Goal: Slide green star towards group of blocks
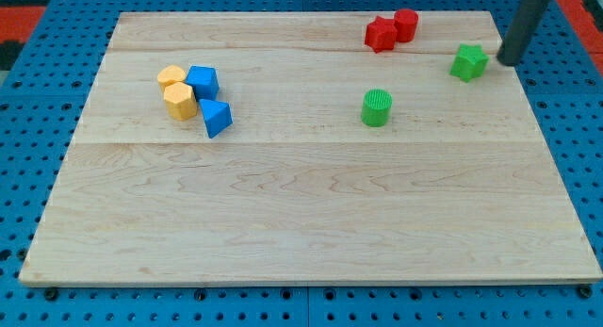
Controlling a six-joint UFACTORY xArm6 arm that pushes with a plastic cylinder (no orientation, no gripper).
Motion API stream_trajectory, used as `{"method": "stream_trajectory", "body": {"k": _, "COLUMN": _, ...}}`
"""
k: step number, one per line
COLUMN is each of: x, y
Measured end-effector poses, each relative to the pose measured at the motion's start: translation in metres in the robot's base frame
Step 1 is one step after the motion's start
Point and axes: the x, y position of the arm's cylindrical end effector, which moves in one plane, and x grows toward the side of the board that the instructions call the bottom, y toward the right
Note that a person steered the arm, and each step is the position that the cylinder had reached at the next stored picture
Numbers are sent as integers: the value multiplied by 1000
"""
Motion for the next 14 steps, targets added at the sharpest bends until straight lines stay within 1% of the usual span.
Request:
{"method": "stream_trajectory", "body": {"k": 1, "x": -20, "y": -93}}
{"method": "stream_trajectory", "body": {"k": 2, "x": -11, "y": -191}}
{"method": "stream_trajectory", "body": {"k": 3, "x": -6, "y": -228}}
{"method": "stream_trajectory", "body": {"k": 7, "x": -8, "y": -232}}
{"method": "stream_trajectory", "body": {"k": 8, "x": -8, "y": -251}}
{"method": "stream_trajectory", "body": {"k": 9, "x": -8, "y": -252}}
{"method": "stream_trajectory", "body": {"k": 10, "x": -5, "y": -281}}
{"method": "stream_trajectory", "body": {"k": 11, "x": -5, "y": -259}}
{"method": "stream_trajectory", "body": {"k": 12, "x": -5, "y": -261}}
{"method": "stream_trajectory", "body": {"k": 13, "x": 3, "y": -214}}
{"method": "stream_trajectory", "body": {"k": 14, "x": 29, "y": -221}}
